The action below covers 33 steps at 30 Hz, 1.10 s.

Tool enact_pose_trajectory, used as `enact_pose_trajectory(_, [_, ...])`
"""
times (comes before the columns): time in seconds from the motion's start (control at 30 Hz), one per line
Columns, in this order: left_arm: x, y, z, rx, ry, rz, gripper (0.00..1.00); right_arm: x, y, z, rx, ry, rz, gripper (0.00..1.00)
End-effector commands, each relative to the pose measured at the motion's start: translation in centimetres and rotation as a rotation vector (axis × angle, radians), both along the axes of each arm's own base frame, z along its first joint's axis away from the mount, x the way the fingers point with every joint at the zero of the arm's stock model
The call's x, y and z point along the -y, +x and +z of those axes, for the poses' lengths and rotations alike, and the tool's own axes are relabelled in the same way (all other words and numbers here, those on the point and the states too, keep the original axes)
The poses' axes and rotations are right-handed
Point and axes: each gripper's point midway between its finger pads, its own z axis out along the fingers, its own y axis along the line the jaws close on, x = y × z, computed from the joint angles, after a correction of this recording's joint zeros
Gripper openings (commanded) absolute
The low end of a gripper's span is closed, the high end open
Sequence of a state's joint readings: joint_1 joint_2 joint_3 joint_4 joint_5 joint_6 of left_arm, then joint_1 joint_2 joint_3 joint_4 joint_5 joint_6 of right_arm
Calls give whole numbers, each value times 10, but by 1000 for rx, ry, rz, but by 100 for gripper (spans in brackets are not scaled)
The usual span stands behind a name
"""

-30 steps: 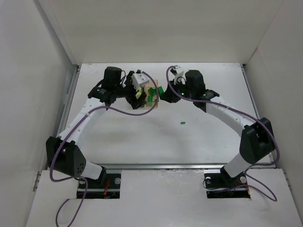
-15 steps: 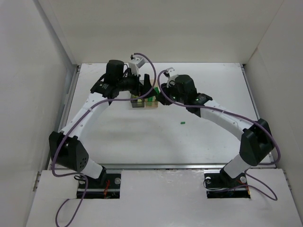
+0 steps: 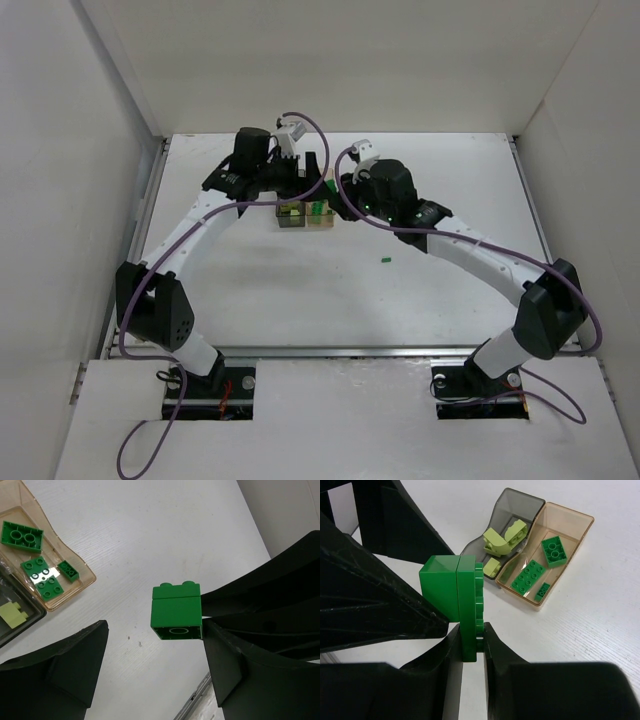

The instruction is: Sort the legos into containers by color

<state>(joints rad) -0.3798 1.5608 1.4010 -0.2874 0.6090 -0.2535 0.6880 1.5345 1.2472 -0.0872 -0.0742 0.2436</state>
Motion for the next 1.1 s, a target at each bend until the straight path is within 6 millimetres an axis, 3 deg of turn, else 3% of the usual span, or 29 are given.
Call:
enact_pose_trajectory(0.0, [10, 1, 30, 57, -78, -25, 72, -5, 0, 33, 76, 75, 1, 0])
enact_pose_trajectory(0.17, [12, 0, 32, 56, -90, -31, 47, -4, -1, 28, 69, 69, 1, 0])
enact_pose_trajectory(0.2, [13, 2, 28, 39, -90, -27, 35, -4, -1, 28, 69, 69, 1, 0])
enact_pose_trajectory(0.3, [15, 0, 24, 22, -97, -48, 20, -8, -5, 29, 67, 72, 19, 0])
enact_pose_trajectory(0.37, [16, -1, 25, 20, -102, -57, 0, -8, -5, 28, 73, 66, 22, 0])
enact_pose_trajectory(0.47, [16, -2, 21, 0, -94, -56, 0, -6, -2, 28, 77, 61, 3, 0])
enact_pose_trajectory(0.57, [12, -2, 14, 2, -56, -51, 0, 9, 7, 13, 76, 15, -93, 0])
enact_pose_trajectory(0.73, [-17, 8, 11, 37, 6, 16, 0, 45, 34, -35, -62, -34, -283, 0])
enact_pose_trajectory(0.8, [-27, 11, 3, 28, 30, 40, 0, 61, 47, -43, -111, -2, -321, 0])
enact_pose_trajectory(0.87, [-29, 7, -9, 6, 45, 35, 0, 66, 52, -50, -127, -5, -339, 0])
enact_pose_trajectory(0.93, [-26, 13, -5, 26, 17, 49, 0, 70, 61, -47, -104, -19, -374, 0])
enact_pose_trajectory(0.97, [-21, 14, -17, -4, 21, 44, 0, 72, 66, -55, -116, -30, -385, 0])
enact_pose_trajectory(1.07, [-11, 25, -36, -39, 38, 42, 0, 64, 71, -52, -109, -29, -351, 0])
